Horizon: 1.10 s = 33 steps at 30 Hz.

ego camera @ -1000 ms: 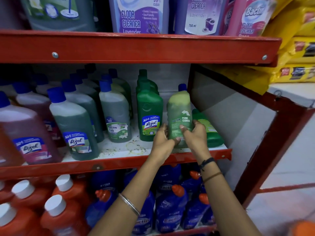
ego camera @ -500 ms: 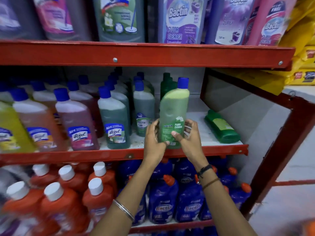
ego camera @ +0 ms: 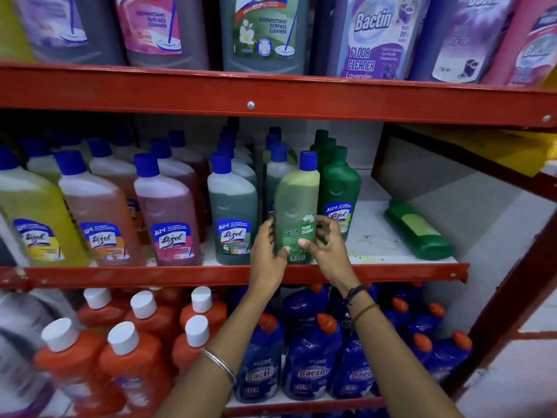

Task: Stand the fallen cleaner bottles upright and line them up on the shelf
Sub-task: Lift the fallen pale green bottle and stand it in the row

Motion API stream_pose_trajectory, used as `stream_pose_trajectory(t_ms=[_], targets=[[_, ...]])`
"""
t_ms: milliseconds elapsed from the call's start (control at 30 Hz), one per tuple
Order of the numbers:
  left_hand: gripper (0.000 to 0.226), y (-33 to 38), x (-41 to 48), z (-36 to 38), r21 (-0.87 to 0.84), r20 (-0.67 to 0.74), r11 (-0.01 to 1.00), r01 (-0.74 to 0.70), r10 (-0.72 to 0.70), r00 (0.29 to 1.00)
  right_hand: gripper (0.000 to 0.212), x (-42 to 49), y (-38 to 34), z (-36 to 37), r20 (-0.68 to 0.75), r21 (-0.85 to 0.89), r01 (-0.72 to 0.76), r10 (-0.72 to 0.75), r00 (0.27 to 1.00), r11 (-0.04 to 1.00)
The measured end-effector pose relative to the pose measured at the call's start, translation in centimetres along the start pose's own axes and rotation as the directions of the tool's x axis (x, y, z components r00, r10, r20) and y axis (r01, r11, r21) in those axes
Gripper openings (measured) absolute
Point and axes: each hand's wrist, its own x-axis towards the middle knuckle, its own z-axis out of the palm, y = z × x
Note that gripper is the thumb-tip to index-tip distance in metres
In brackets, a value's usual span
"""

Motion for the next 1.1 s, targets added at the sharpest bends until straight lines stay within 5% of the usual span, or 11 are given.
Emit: stream_pose_trajectory(t_ms=[233,433,633,733,833,933,1100], targets=[[0.060,-0.1,-1.9,1.1,0.057,0.006,0.998,-0.004,0.003,1.000,0.043,-0.2,1.0,-0.5,-0.150,-0.190,0.059,-0.088,0.985,0.980],[0.060,0.8,-4.8,3.3,0.133,0.004,0.990,-0.041,0.041,0.999,0.018,-0.2,0.1,-1.5,-0.056,0.040,-0.069,0.071,0.996,0.997],[0.057,1.1,-5.4,3.1,0.128,0.000,0.991,-0.043,0.043,0.999,0.073,0.1,-0.7,-1.5,0.133,0.019,-0.109,0.105,0.986,0.994],[0.057,1.6,-5.7,2.9,0.071,0.029,0.995,-0.074,0.072,0.997,0.063,-0.1,-0.9,-1.3,0.147,-0.020,-0.028,0.031,0.989,0.999],[0.051,2.1,-5.5,2.2,0.023,-0.078,0.995,-0.097,0.099,0.992,0.062,0.1,-0.3,-1.4,0.098,0.010,-0.023,0.022,0.995,1.000],[0.051,1.8,-4.2,1.7,0.104,-0.186,0.990,-0.091,0.109,0.976,0.032,-0.3,-0.4,-1.3,0.035,0.039,-0.035,0.034,0.999,0.999],[0.070,1.7,-2.5,1.4,0.170,-0.028,0.982,0.088,-0.085,0.996,0.045,-2.5,0.3,-0.6,-0.123,-0.061,0.030,-0.038,0.992,0.998]])
